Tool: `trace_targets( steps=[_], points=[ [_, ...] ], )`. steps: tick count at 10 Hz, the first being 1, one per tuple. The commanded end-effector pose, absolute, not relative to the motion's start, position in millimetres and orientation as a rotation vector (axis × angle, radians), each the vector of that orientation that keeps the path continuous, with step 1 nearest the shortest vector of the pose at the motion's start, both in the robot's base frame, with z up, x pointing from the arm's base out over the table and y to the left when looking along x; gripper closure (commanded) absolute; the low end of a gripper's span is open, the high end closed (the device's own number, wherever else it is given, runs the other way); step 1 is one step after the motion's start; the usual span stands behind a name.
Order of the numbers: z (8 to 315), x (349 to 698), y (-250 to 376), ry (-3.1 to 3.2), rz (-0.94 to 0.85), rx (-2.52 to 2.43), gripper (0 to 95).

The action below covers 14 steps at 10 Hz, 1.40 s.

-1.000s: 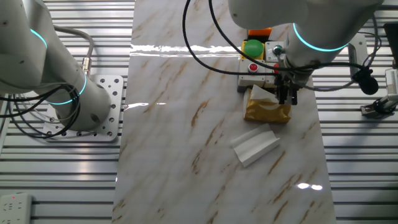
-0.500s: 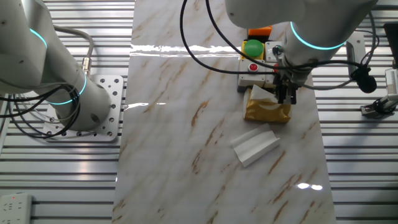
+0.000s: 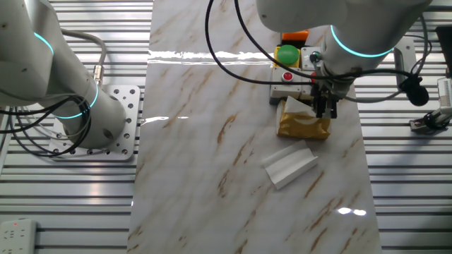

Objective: Pull out a napkin

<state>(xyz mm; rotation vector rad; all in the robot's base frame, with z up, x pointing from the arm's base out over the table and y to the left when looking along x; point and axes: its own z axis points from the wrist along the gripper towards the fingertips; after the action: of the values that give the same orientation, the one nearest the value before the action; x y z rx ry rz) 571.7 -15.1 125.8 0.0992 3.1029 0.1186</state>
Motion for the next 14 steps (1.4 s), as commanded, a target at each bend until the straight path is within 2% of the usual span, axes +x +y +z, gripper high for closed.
trace_targets(
  steps=[1, 14],
  points=[
    [126.0, 572.0, -14.9, 3.103, 0.119, 0.101, 95.0],
    [125.3, 572.2, -15.1, 3.271, 0.175, 0.162, 95.0]
  ],
)
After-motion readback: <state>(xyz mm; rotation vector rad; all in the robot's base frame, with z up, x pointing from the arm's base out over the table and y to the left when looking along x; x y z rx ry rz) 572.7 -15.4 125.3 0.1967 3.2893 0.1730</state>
